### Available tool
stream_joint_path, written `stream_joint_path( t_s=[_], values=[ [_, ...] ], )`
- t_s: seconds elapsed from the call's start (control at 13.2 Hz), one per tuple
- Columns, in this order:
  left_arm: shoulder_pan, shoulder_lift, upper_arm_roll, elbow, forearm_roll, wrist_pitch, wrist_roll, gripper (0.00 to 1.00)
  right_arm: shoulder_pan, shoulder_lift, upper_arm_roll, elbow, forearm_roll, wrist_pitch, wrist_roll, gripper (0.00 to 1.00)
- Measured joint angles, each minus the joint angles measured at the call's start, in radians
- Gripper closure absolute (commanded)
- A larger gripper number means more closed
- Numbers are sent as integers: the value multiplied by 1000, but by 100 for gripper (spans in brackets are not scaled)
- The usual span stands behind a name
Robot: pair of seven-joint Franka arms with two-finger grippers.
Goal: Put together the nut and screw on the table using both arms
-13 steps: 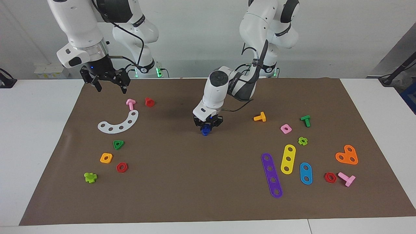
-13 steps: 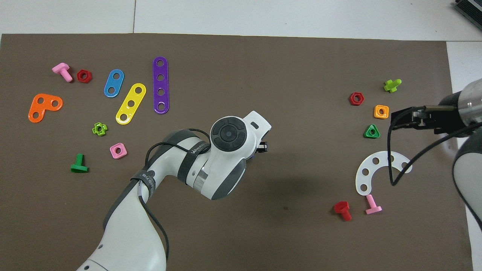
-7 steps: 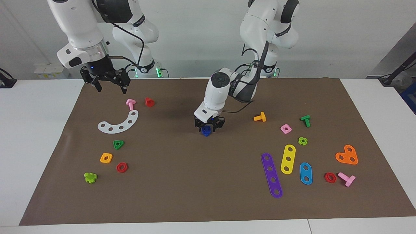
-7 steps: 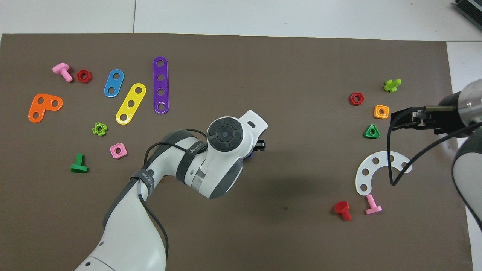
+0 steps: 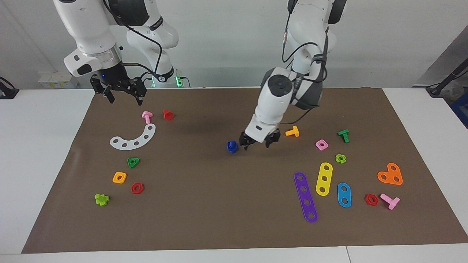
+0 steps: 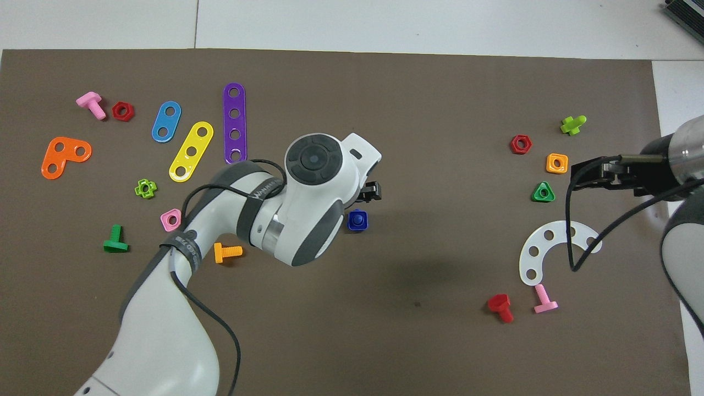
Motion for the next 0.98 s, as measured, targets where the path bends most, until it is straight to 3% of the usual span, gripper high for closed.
stream_joint_path(
  t_s=[0.3, 0.53, 0.98],
  values=[
    [254, -97, 4, -22, 11, -181, 166, 9, 0, 0, 0, 0, 0, 0, 0, 0],
    [375, -150, 4, -112, 40, -197, 334, 8, 0, 0, 0, 0, 0, 0, 0, 0],
    [389, -293, -6, -128, 61, -202, 359, 6, 0, 0, 0, 0, 0, 0, 0, 0]
  ],
)
